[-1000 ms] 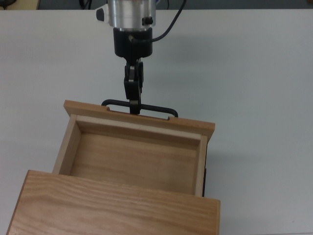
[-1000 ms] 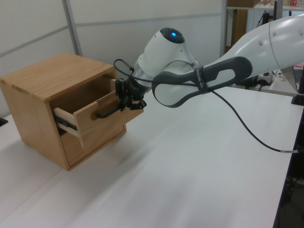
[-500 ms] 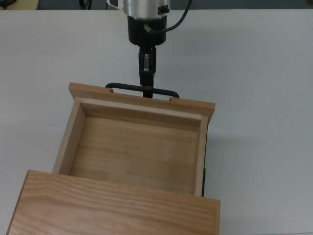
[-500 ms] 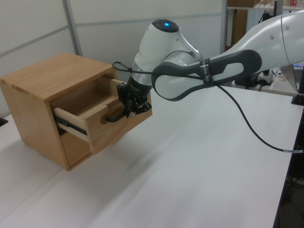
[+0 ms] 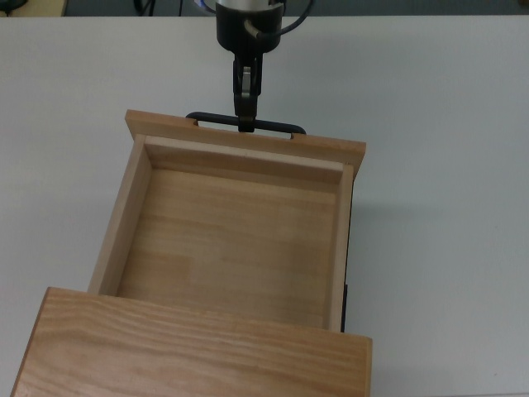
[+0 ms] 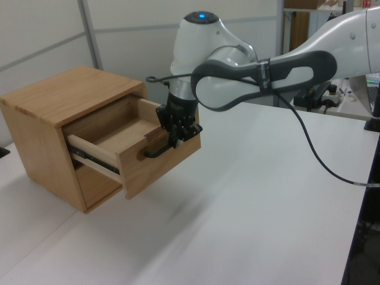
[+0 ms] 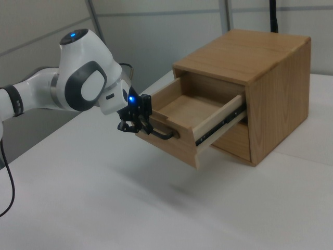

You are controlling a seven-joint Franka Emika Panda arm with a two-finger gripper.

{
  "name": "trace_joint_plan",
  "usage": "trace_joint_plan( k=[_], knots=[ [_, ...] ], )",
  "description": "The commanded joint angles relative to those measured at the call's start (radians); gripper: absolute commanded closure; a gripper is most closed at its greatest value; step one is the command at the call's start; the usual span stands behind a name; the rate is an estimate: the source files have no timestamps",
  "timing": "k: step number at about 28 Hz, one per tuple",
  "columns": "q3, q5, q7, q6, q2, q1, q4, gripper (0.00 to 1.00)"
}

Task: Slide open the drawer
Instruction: 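Open the gripper, release the handle and lift away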

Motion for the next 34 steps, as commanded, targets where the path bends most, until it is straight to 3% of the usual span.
trace_joint_plan(
  k=[1, 4, 7, 11, 14, 16, 18, 19, 21, 22, 26, 34],
  knots=[
    [0.001, 0.007, 0.021, -0.059, -0.013, 0.003, 0.019, 1.0],
    [0.001, 0.005, 0.015, -0.099, -0.011, 0.003, 0.044, 0.99],
    [0.001, 0.004, 0.009, -0.131, -0.011, 0.003, 0.064, 0.88],
    [0.001, -0.004, -0.008, -0.193, -0.019, 0.003, 0.081, 0.87],
    [0.001, -0.004, -0.025, -0.21, -0.022, 0.003, 0.081, 0.76],
    [0.001, -0.004, -0.027, -0.211, -0.023, 0.003, 0.081, 0.64],
    [0.003, -0.004, -0.042, -0.226, -0.026, 0.003, 0.081, 0.29],
    [0.001, -0.004, -0.048, -0.237, -0.03, 0.003, 0.081, 0.19],
    [0.001, -0.004, -0.063, -0.26, -0.033, 0.003, 0.081, 0.11],
    [0.001, -0.004, -0.095, -0.283, -0.034, 0.003, 0.081, 0.03],
    [0.003, -0.004, -0.194, -0.318, -0.048, 0.003, 0.081, 0.0],
    [0.026, -0.007, -0.582, -0.43, -0.048, 0.007, 0.081, 0.0]
  ],
)
